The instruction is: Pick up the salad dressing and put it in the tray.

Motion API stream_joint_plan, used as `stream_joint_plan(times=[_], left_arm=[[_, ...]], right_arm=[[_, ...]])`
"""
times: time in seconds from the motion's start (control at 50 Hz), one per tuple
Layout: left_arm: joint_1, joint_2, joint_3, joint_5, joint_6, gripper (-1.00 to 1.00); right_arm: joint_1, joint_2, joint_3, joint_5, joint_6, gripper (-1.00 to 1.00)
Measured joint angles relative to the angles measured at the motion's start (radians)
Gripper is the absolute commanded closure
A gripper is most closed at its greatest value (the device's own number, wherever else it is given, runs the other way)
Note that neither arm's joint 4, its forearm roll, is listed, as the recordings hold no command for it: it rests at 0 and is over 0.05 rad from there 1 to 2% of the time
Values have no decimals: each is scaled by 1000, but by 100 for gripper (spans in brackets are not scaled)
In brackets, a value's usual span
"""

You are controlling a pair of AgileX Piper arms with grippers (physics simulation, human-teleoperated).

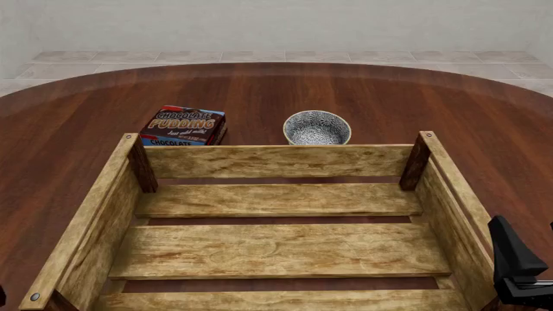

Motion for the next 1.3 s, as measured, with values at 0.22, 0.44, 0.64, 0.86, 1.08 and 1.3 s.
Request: stream_joint_plan(times=[0.22, 0.44, 0.64, 0.86, 1.08, 1.3], left_arm=[[15, 72, 23, -72, -12, -100], [36, 132, 39, -134, -9, -100], [41, 165, 42, -161, -14, 100], [45, 191, 39, -182, -15, 100], [37, 188, 13, -160, -29, 100], [17, 168, -41, -120, -41, 100]], right_arm=[[-1, -2, -2, 4, 0, -100], [-2, -1, -5, 7, -2, -100], [-4, 2, -4, 4, -3, -100], [-5, 3, -2, 3, -3, -100], [-5, 0, -3, 5, -3, -100], [-6, -4, -4, 9, -4, -100]])
